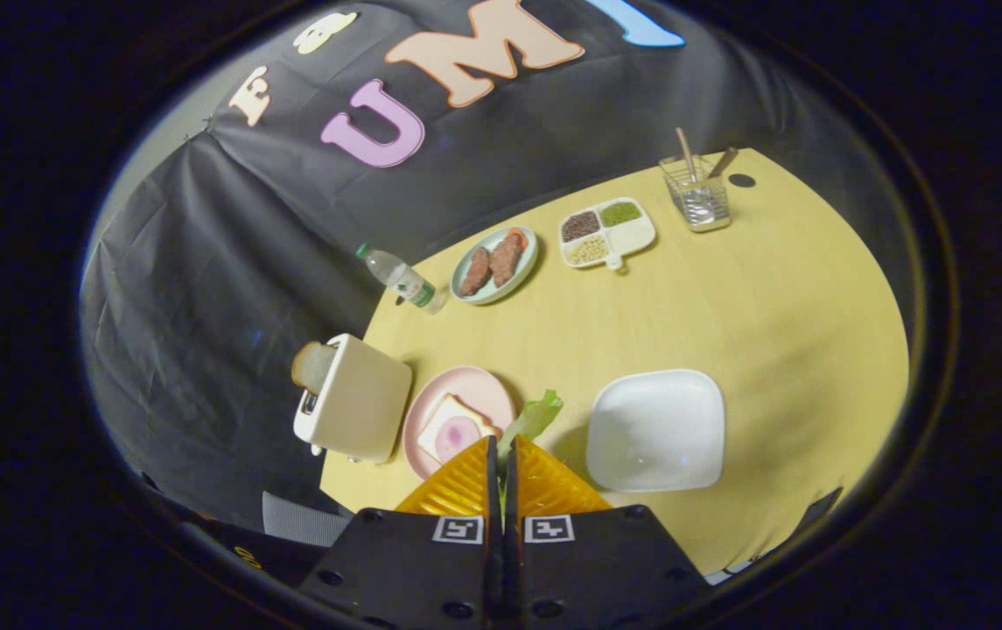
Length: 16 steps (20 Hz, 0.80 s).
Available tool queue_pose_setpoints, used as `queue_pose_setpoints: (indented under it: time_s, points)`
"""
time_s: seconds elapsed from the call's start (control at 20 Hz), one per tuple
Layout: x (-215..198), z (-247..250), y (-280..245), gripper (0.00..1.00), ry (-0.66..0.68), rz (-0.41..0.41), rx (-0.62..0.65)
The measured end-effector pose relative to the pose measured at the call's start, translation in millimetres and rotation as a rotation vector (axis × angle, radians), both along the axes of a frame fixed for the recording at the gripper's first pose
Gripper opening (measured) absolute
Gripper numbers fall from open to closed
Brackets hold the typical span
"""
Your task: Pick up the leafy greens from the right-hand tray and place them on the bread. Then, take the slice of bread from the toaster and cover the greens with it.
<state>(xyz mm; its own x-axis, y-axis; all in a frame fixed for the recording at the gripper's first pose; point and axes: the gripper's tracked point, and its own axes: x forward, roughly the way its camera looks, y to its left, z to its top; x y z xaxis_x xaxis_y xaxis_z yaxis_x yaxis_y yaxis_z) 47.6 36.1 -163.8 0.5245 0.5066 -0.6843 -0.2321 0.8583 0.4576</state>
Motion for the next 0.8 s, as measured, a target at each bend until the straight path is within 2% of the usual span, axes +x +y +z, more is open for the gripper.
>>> queue_pose_setpoints:
  time_s: [0.45, 0.7, 0.8]
  points:
    - [-1.2, -1.1, 104.4, 0.03, 0.007, 0.064, 0.112]
    - [4.8, -16.6, 153.2, 0.03, 0.002, 0.053, 0.160]
    - [10.8, -32.5, 162.6, 0.03, -0.002, 0.041, 0.143]
